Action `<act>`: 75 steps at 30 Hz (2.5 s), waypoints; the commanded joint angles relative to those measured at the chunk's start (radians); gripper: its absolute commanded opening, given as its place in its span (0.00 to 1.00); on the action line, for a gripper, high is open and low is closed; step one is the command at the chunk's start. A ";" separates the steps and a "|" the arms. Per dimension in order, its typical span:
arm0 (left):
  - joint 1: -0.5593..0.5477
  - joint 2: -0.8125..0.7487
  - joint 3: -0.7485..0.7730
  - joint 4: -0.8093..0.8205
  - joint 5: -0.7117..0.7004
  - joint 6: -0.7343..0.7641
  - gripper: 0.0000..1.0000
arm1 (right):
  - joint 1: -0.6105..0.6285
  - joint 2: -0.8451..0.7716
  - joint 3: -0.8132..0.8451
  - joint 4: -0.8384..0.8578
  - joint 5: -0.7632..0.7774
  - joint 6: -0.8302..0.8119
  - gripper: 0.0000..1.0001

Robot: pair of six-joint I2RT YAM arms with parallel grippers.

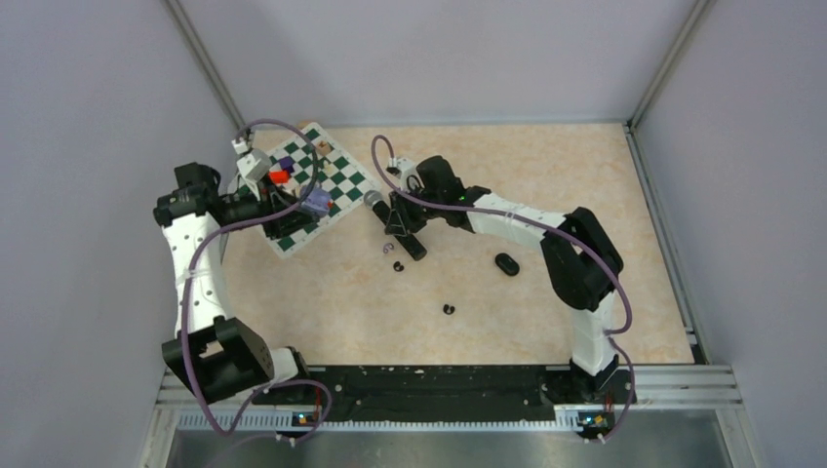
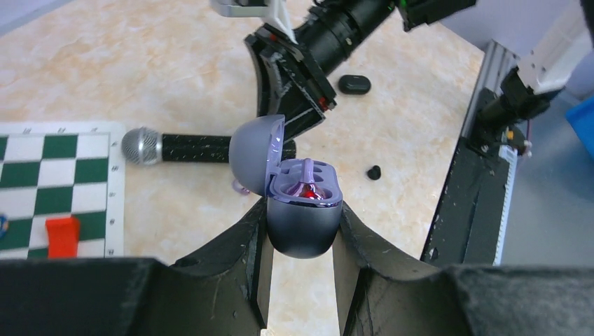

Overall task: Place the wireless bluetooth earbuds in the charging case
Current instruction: Pick up the earbud from the center of the board.

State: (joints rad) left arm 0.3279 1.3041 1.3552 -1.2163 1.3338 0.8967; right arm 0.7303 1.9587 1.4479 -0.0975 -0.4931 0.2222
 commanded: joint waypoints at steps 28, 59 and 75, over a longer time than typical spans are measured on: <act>0.230 0.035 -0.047 -0.371 0.164 0.407 0.00 | 0.190 0.231 0.255 -0.230 0.541 -0.159 0.27; 0.231 0.037 -0.059 -0.370 0.173 0.419 0.00 | 0.190 0.202 0.291 -0.249 0.499 -0.158 0.15; 0.230 0.035 -0.064 -0.371 0.176 0.421 0.00 | 0.193 0.242 0.299 -0.258 0.500 -0.149 0.20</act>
State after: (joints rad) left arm 0.5522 1.3613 1.2976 -1.5497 1.4624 1.2873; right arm 0.9070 2.1971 1.6909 -0.3611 0.0101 0.0711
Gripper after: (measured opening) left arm 0.373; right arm 0.188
